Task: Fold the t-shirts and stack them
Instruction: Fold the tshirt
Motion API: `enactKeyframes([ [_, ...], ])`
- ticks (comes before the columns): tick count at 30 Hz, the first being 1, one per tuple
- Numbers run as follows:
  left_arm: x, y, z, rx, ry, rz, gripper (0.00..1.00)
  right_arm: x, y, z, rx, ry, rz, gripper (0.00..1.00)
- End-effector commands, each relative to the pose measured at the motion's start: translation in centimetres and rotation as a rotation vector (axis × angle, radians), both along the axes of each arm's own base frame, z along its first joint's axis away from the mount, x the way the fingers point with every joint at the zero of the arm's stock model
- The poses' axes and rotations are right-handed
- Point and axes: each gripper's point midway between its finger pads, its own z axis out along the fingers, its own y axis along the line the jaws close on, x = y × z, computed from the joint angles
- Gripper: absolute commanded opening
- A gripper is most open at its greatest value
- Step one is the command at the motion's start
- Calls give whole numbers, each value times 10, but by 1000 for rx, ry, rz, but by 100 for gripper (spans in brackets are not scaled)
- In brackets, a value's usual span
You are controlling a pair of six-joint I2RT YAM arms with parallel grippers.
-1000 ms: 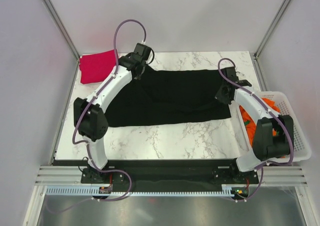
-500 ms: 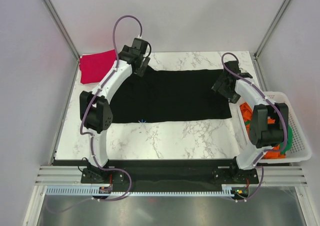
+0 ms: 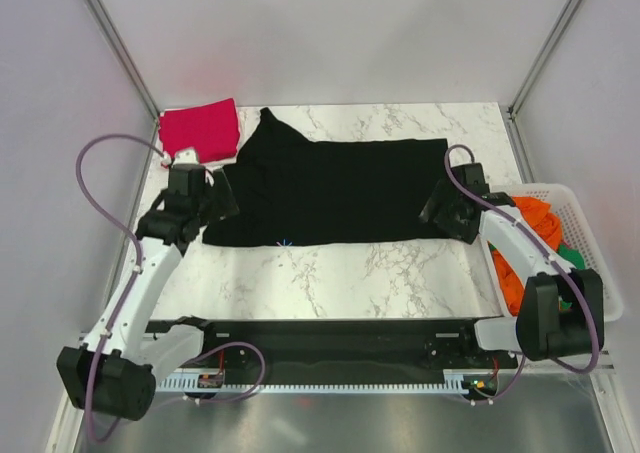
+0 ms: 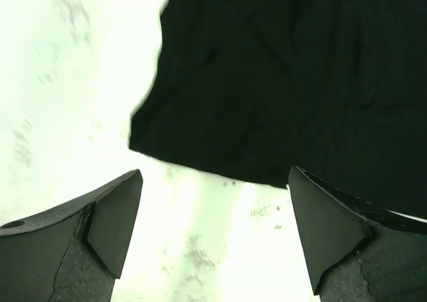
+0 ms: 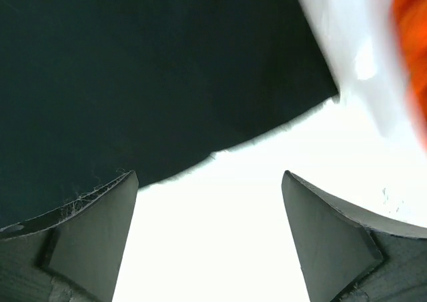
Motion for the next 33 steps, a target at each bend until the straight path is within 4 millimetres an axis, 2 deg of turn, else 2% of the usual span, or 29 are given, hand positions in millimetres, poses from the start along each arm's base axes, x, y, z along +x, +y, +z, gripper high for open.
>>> enactKeyframes([
  [1, -16, -9, -53, -249, 33, 116, 97, -19, 5, -44, -4, 100, 60, 95],
  [3, -25, 0, -67, -300, 42, 199, 96, -20, 0, -54, -33, 131, 61, 95],
  [4, -34, 11, -76, -317, 37, 253, 95, -19, -6, -57, -62, 139, 48, 93],
  [5, -36, 12, -77, -348, 17, 273, 95, -16, -9, -58, -67, 136, 37, 91],
  [6, -41, 15, -87, -358, 14, 287, 94, -14, -16, -62, -74, 145, 23, 89],
  [7, -38, 21, -79, -369, -43, 304, 94, -11, -21, -64, -81, 143, 5, 84],
  [8, -39, 22, -80, -371, -55, 317, 93, -8, -25, -65, -79, 142, -6, 82],
  [13, -39, 42, -98, -337, -43, 399, 93, 4, -43, -75, -95, 161, -40, 78],
  [18, -35, 47, -127, -383, -20, 458, 92, 7, -62, -90, -121, 196, -101, 73],
  [22, -26, 43, -147, -419, 3, 471, 88, 12, -60, -100, -101, 207, -112, 70],
  [26, -21, 48, -170, -412, 48, 526, 86, 15, -61, -101, -108, 206, -110, 68],
  [29, -10, 53, -176, -405, 25, 552, 75, 12, -59, -110, -108, 227, -101, 56],
  [30, -5, 54, -175, -405, 14, 551, 64, 11, -59, -112, -111, 235, -97, 46],
  [32, 2, 62, -175, -379, 9, 567, 49, 10, -55, -118, -112, 256, -76, 44],
  [33, 11, 71, -166, -382, -11, 582, 27, 9, -52, -119, -115, 264, -63, 41],
])
